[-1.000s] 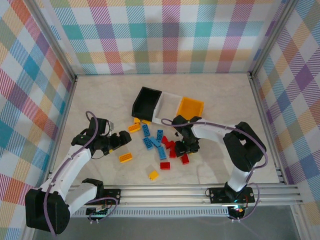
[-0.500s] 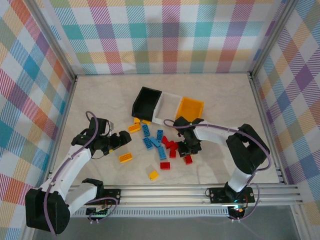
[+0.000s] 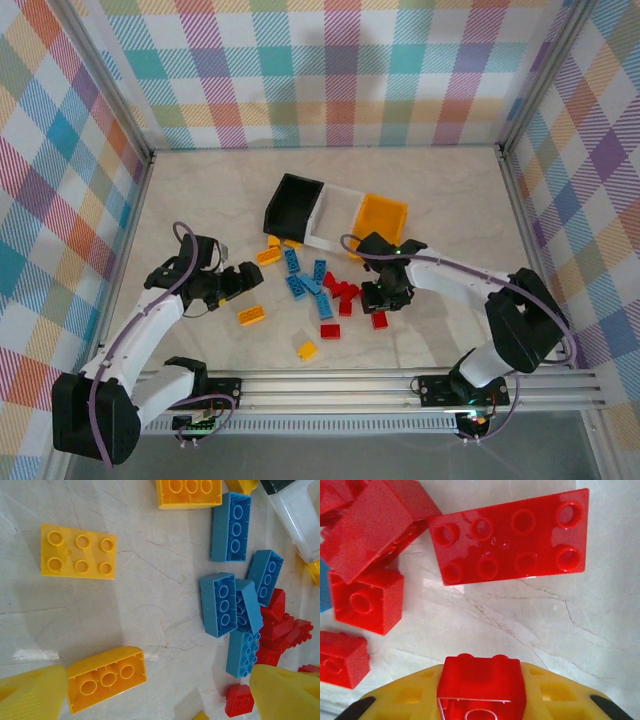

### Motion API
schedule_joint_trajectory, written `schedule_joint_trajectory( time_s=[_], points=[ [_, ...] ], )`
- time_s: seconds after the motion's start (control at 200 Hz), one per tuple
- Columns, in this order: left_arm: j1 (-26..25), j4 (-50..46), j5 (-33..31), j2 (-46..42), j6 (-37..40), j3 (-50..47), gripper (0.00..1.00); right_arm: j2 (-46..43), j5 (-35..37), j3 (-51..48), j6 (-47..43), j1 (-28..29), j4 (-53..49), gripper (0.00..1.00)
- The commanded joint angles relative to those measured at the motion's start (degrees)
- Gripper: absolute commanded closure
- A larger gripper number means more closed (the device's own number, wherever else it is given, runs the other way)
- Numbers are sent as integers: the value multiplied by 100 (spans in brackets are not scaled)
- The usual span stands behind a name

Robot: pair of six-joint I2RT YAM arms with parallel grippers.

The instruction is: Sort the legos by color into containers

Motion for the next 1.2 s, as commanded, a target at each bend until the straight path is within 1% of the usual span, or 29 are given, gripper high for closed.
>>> schedule_joint_trajectory(
  time_s=[0.0, 0.265, 0.585, 0.885, 1.025, 1.195],
  points=[
    [-55, 148, 191, 71, -1, 147, 7, -273, -211, 215, 281, 30, -212, 71],
    [-56, 437, 594, 284, -58, 297, 7, -498, -382, 744, 381, -105, -391, 71],
    [-56, 603, 926, 446, -82, 365, 7, -625, -738, 1273, 495, -599, -448, 71],
    [-60, 727, 1210, 538, -71, 318, 7, -679, -1025, 1525, 579, -1040, -432, 71],
    [-62, 734, 1283, 555, -71, 242, 7, -567, -1069, 1728, 568, -1261, -445, 71],
    [-63, 671, 1338, 541, -40, 190, 7, -211, -961, 2181, 513, -1516, -517, 71]
  ],
)
